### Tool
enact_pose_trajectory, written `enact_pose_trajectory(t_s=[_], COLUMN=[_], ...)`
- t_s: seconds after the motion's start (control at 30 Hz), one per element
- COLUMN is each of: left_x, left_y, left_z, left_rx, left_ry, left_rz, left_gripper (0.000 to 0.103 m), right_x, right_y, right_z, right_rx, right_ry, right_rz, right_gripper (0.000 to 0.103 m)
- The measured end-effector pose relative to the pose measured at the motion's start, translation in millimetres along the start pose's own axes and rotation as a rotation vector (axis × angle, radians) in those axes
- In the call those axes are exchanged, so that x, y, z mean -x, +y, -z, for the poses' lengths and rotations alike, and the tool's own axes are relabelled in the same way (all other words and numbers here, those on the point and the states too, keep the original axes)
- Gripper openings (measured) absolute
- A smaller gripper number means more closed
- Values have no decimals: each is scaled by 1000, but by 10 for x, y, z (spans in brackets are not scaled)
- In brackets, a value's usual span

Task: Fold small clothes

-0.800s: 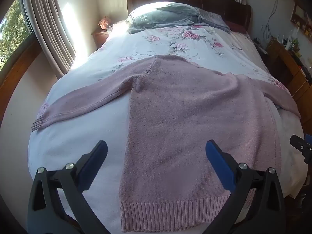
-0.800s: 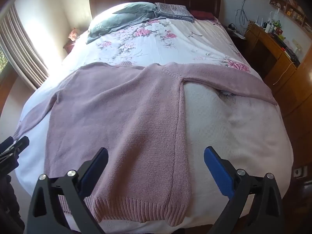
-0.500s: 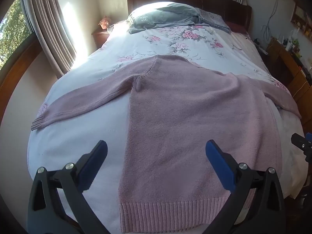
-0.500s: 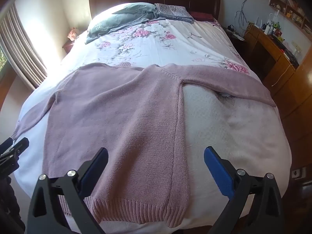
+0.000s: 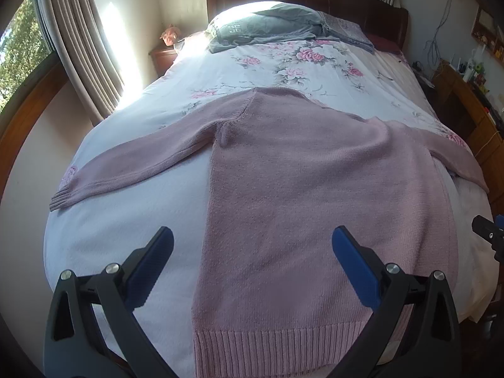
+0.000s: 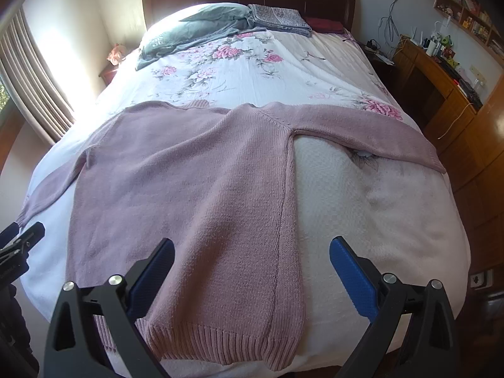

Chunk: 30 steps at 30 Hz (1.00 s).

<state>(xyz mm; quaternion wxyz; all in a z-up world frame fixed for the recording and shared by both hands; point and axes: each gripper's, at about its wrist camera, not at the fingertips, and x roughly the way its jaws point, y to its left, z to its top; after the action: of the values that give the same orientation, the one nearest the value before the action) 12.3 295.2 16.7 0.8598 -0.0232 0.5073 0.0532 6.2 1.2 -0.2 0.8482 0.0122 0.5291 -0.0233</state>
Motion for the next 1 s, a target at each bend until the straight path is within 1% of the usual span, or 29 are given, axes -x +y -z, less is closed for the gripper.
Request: enact_pose_trajectory(t_s=[1.0], left_x=[-114], left_y=[8], left_z=[-97], left_rx=[-5], left_ry=[19], left_rz=[-14], left_gripper=[100], right_x=[-111], right_y=[18], right_z=[-120], right_rx=[4], right_ry=[12], right_rz=[-3], right_gripper=[99])
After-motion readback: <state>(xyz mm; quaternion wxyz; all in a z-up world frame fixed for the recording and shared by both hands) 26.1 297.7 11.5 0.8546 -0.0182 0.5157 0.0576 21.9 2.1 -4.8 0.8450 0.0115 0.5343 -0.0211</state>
